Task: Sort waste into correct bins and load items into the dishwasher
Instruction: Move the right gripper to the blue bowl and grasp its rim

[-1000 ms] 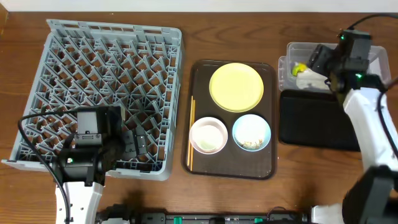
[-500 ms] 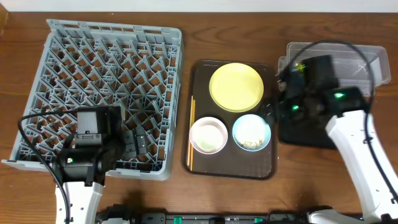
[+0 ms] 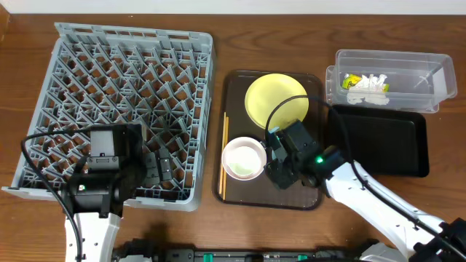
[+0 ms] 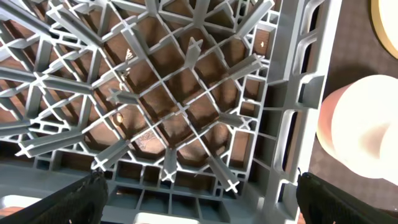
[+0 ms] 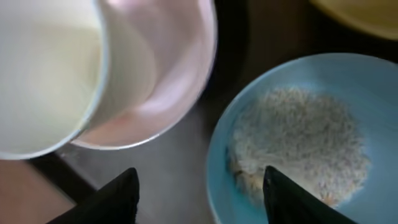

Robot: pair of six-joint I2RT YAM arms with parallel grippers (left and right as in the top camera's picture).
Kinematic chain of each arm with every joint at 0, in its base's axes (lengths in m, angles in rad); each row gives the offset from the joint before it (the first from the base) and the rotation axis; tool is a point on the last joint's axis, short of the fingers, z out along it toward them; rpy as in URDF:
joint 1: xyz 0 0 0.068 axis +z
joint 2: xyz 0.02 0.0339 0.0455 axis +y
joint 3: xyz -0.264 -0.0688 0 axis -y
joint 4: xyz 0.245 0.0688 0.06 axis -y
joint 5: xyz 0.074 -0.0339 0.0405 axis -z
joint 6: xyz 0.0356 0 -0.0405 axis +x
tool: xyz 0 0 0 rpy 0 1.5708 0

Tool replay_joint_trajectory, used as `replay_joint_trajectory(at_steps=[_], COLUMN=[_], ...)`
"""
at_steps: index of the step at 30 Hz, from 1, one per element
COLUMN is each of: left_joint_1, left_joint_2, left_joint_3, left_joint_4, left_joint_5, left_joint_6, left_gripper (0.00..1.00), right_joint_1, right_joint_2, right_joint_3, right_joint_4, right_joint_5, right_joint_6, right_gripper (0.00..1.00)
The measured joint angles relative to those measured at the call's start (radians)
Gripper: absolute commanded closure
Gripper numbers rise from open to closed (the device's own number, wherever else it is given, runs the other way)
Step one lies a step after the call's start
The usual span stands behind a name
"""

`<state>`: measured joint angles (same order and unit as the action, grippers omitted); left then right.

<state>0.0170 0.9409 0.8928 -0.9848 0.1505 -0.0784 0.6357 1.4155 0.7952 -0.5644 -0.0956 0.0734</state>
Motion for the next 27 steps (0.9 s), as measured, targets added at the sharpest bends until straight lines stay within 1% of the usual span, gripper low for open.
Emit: replay_joint_trajectory(at_steps=[6, 8, 14, 16, 18, 20, 22, 27], left_joint_1=[0.000, 0.000, 0.000, 0.000, 0.000, 0.000, 0.000, 0.000], left_joint_2=[0.000, 0.000, 0.000, 0.000, 0.000, 0.000, 0.000, 0.000], left_joint_3=[0.000, 0.000, 0.000, 0.000, 0.000, 0.000, 0.000, 0.000], left_joint_4=[0.000, -0.001, 0.000, 0.000, 0.000, 0.000, 0.000, 0.000], left_joint_5=[0.000, 0.000, 0.000, 0.000, 0.000, 0.000, 0.000, 0.000], left_joint_6=[0.000, 0.000, 0.000, 0.000, 0.000, 0.000, 0.000, 0.000], left_gripper=[0.03, 0.03, 0.03, 0.03, 0.03, 0.03, 0.03, 0.03], right_joint_1=[0.000, 0.000, 0.000, 0.000, 0.000, 0.000, 0.000, 0.000], right_joint_2=[0.002, 0.005, 0.024, 0.040, 0.061, 0.075, 0.084, 0.084], right_joint_3=[-0.063, -0.074, -0.079, -0.079, -0.079, -0.080, -0.082, -0.083], right_joint_4=[0.109, 0.123, 0.166, 0.176, 0.186, 0.196, 0.211, 0.223], right_joint_5=[0.024, 0.025, 0.026, 0.025, 0.025, 0.024, 0.024, 0.021], right_joint_6=[0.026, 0.028, 0.033, 0.033, 0.040, 0.051, 0.061, 0.081], right_gripper=[0.52, 0.55, 0.57, 0.61, 0.67, 0.69, 0.76, 0.83])
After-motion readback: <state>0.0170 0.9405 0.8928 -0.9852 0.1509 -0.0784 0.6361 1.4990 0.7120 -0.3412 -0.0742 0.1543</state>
